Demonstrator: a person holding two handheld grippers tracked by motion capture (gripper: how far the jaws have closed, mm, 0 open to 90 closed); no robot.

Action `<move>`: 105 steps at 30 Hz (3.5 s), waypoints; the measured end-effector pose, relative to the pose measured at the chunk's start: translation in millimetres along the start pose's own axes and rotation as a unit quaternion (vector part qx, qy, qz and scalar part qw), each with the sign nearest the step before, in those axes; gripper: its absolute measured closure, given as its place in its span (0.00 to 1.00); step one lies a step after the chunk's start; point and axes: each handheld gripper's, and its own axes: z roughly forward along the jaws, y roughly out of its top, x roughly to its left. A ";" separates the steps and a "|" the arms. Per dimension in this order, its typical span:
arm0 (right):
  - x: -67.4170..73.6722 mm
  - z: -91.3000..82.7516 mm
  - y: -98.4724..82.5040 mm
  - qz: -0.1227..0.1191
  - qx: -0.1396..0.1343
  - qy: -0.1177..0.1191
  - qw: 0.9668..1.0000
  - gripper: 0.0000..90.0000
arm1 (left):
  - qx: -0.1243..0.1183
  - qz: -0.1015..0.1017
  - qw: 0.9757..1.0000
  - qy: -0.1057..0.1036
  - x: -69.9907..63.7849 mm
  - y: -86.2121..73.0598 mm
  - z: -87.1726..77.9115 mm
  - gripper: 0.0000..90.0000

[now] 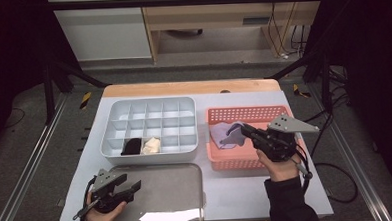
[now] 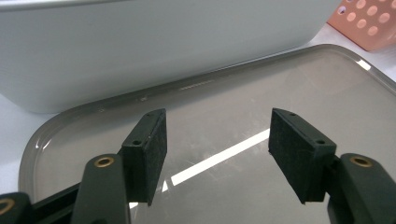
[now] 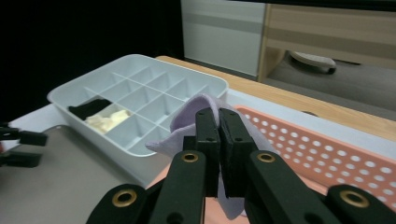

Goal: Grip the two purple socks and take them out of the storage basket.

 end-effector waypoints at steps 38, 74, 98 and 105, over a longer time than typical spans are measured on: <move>28.5 2.0 -118.2 0.033 0.136 0.054 0.989 0.97 | -0.005 -0.003 1.000 0.006 -0.7 0.9 -2.4 0.35; 34.5 18.4 -91.6 0.030 0.078 0.019 0.996 0.65 | -0.003 -0.006 1.000 0.006 -0.3 1.2 -2.5 0.32; -7.6 82.8 -6.3 0.043 0.054 -0.072 0.995 0.34 | -0.001 -0.010 1.000 0.009 1.2 0.8 -2.2 0.31; -17.1 108.6 2.6 0.029 0.077 -0.091 0.992 0.37 | -0.001 -0.011 1.000 0.009 1.7 0.8 -2.3 0.31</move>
